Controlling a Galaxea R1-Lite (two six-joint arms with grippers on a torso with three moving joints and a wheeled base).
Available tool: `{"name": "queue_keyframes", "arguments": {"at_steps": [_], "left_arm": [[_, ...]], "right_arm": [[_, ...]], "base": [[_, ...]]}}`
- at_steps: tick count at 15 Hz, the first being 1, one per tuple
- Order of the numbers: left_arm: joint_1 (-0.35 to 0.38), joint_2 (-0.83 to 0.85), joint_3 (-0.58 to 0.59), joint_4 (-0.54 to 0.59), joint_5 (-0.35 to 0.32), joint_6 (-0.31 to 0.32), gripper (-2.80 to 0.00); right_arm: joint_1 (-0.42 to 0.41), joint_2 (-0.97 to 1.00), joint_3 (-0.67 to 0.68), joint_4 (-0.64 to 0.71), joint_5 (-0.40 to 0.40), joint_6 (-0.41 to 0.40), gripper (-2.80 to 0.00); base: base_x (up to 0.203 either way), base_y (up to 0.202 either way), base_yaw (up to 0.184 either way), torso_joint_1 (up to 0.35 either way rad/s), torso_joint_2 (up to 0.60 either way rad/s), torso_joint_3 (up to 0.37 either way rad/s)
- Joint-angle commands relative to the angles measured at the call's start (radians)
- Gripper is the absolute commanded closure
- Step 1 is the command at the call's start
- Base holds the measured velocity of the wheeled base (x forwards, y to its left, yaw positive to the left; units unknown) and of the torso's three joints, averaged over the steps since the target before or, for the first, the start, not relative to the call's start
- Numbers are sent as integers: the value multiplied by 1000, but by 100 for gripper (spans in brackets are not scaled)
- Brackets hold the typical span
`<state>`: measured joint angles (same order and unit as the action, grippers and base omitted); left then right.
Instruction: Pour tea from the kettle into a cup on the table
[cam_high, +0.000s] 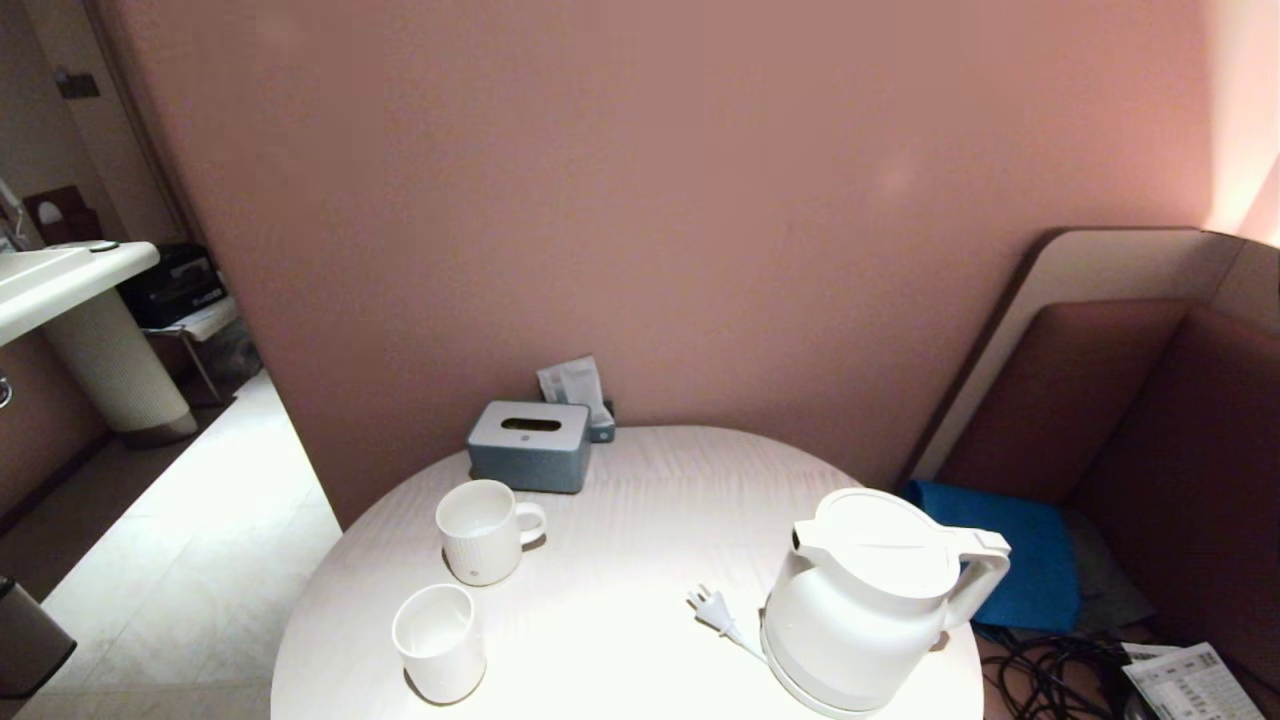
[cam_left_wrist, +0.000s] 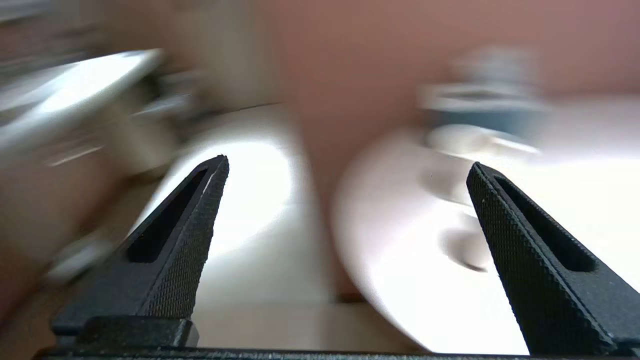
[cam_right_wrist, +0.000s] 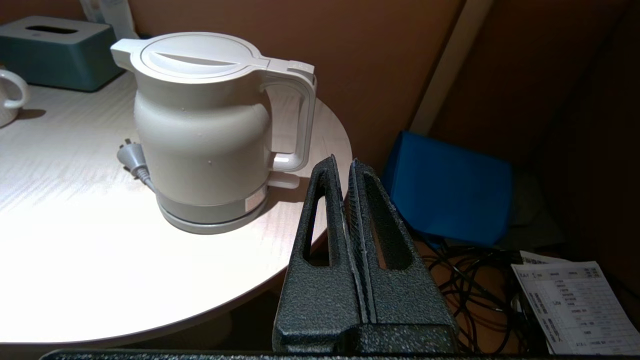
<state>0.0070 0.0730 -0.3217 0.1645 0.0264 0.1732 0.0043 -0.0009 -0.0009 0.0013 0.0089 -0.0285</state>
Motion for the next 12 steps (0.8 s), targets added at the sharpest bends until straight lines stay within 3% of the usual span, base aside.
{"name": "queue_keyframes", "arguments": {"at_steps": [1, 2, 6, 8, 12], "left_arm": [[-1, -48, 87, -5, -121, -3, -280], [-1, -63, 126, -16, -154, -3, -280], [-1, -71, 260, -129, -166, -13, -280], [-1, -71, 263, -127, -166, -67, -280], [-1, -71, 274, -126, -118, -109, -280]], "right_arm": [[0, 1, 1, 0, 0, -1, 0], [0, 1, -1, 0, 0, -1, 0], [0, 1, 1, 0, 0, -1, 0], [0, 1, -1, 0, 0, -1, 0], [0, 1, 0, 0, 0, -1, 0]], "base": [[0, 0, 0, 0, 0, 0], [0, 0, 0, 0, 0, 0], [0, 0, 0, 0, 0, 0], [0, 0, 0, 0, 0, 0], [0, 0, 0, 0, 0, 0]]}}
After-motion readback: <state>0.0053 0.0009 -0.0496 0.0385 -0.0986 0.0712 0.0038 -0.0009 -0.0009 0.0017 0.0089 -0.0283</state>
